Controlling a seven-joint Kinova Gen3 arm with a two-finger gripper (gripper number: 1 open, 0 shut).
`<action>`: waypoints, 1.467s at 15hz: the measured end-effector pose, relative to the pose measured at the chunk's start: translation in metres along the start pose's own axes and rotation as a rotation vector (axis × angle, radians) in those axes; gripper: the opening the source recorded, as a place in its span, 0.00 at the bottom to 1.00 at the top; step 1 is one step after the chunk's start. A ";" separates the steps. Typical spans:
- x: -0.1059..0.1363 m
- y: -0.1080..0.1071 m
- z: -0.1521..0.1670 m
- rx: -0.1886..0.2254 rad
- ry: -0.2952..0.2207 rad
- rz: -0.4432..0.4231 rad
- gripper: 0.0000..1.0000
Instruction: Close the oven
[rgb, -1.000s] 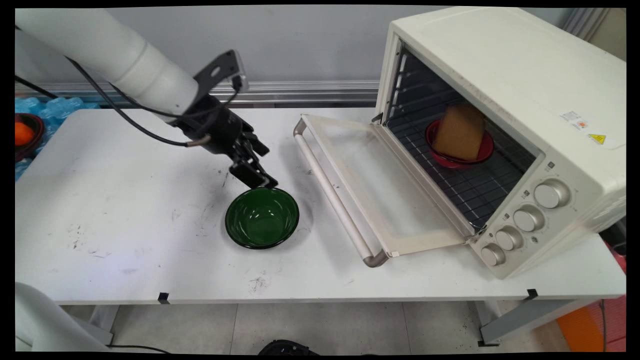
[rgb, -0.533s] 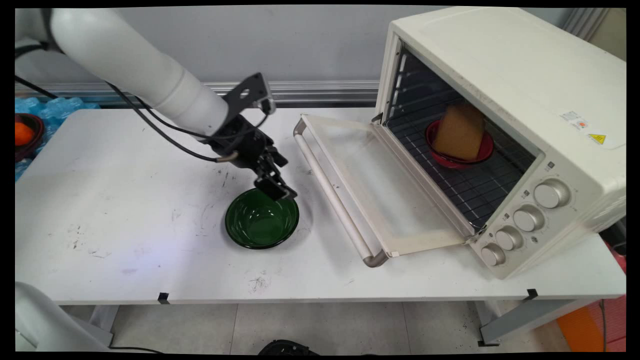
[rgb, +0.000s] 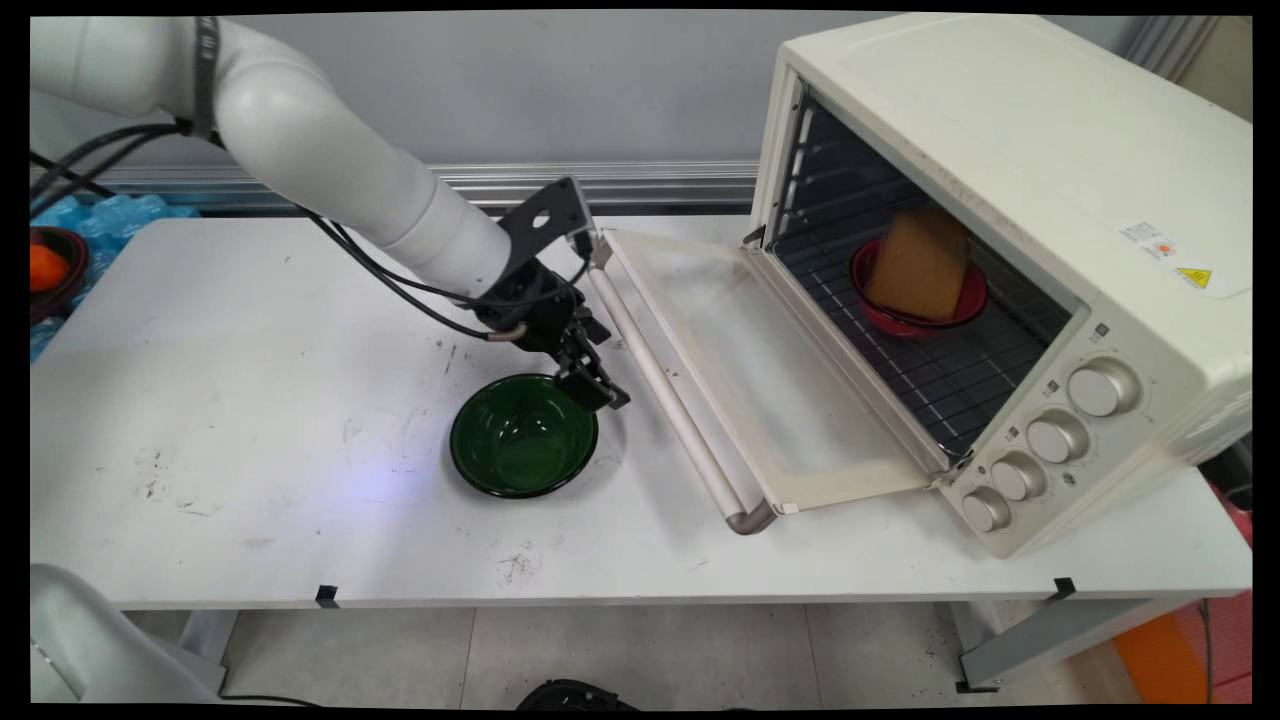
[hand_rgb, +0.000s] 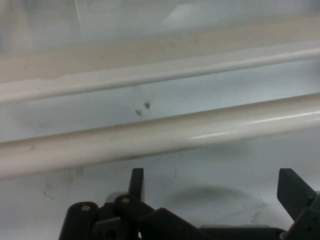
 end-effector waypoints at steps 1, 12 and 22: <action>0.000 -0.001 0.005 0.002 -0.001 -0.001 1.00; 0.008 -0.006 0.039 0.014 0.004 -0.003 0.00; 0.023 -0.008 0.045 0.023 0.047 -0.037 0.00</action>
